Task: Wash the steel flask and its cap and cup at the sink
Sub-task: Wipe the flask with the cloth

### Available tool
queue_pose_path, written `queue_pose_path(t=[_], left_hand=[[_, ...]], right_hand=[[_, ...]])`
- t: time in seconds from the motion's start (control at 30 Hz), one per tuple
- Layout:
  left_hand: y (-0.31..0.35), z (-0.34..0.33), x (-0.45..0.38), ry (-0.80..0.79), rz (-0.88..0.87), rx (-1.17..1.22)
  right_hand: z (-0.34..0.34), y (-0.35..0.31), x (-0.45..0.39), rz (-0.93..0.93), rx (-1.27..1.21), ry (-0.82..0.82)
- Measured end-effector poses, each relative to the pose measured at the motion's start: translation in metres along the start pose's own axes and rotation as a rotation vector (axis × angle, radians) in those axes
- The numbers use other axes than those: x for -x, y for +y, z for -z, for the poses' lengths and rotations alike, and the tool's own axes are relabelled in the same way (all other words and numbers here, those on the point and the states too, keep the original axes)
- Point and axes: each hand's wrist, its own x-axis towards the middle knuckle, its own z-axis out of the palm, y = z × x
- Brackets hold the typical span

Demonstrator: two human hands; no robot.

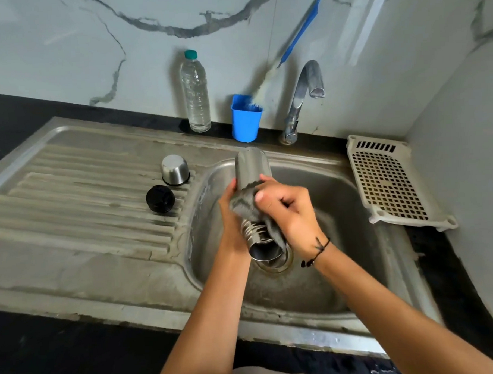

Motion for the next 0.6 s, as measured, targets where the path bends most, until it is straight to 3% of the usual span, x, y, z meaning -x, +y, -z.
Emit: queue_pose_path(t=[0.07, 0.13, 0.23, 0.37, 0.47, 0.6], left_hand=[[0.01, -0.006, -0.006, 0.005, -0.027, -0.024], [0.022, -0.013, -0.008, -0.074, 0.032, 0.048], [0.028, -0.016, 0.001, -0.123, 0.099, 0.059], [0.037, -0.025, 0.011, -0.259, 0.115, 0.04], [0.045, -0.033, -0.004, -0.147, 0.058, 0.015], [0.026, -0.017, 0.0, -0.171, 0.025, 0.18]], right_hand=[[0.007, -0.007, -0.008, -0.099, -0.269, 0.207], [0.022, -0.006, -0.029, -0.114, -0.376, 0.372], [0.046, -0.006, -0.071, -0.073, -0.284, 0.491], [0.052, 0.007, -0.1, -0.021, 0.053, 0.316], [0.035, 0.024, -0.089, 0.023, 0.269, 0.136], [0.016, 0.028, -0.048, 0.051, 0.154, 0.021]])
